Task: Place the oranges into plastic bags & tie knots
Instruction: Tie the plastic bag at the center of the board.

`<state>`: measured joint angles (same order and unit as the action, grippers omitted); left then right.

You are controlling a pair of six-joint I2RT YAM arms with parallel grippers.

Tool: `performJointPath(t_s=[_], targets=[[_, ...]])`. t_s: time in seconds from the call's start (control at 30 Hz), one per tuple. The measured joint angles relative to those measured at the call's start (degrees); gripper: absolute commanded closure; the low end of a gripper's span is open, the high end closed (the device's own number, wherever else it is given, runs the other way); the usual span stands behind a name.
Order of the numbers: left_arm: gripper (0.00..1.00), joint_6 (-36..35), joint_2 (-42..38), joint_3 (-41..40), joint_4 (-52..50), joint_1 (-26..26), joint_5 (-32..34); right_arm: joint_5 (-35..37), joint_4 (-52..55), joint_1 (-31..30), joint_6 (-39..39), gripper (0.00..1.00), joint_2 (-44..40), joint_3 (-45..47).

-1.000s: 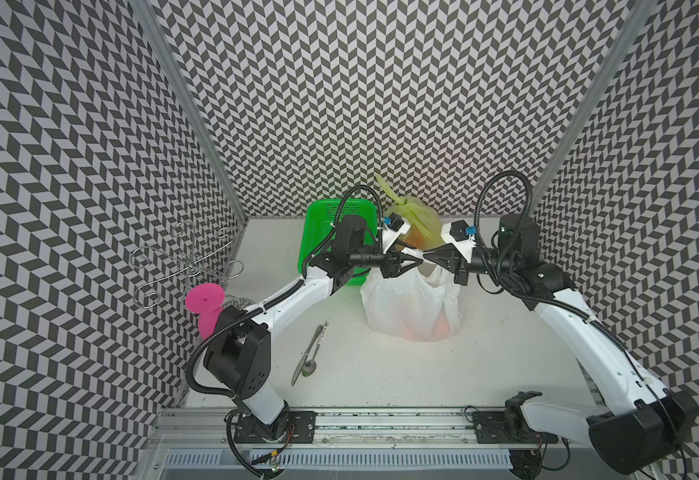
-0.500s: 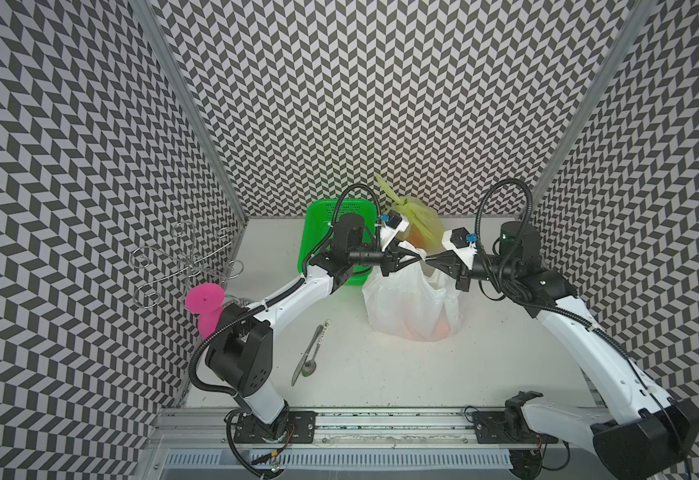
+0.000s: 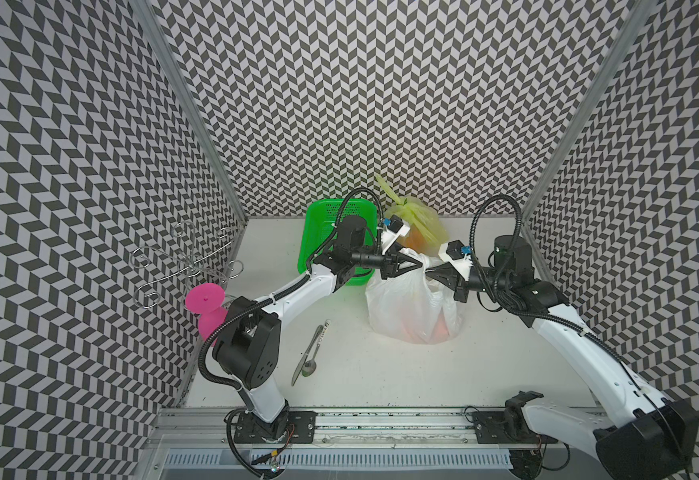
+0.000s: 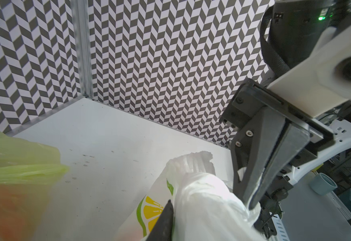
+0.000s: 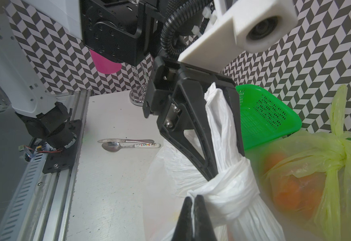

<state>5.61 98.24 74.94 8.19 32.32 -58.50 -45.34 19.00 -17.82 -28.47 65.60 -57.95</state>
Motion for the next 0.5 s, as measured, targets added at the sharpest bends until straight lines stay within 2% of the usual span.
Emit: performJointPath(t_s=[0.33, 0.5], targets=[[0.51, -0.7, 1.27, 0.72, -0.98, 0.0, -4.35, 2.1, -0.79, 0.0, -1.9, 1.0, 0.0, 0.59], [0.51, -0.57, 1.29, 1.16, -0.96, 0.0, -5.95, 2.03, -0.7, 0.0, -4.2, 1.0, -0.07, 0.92]])
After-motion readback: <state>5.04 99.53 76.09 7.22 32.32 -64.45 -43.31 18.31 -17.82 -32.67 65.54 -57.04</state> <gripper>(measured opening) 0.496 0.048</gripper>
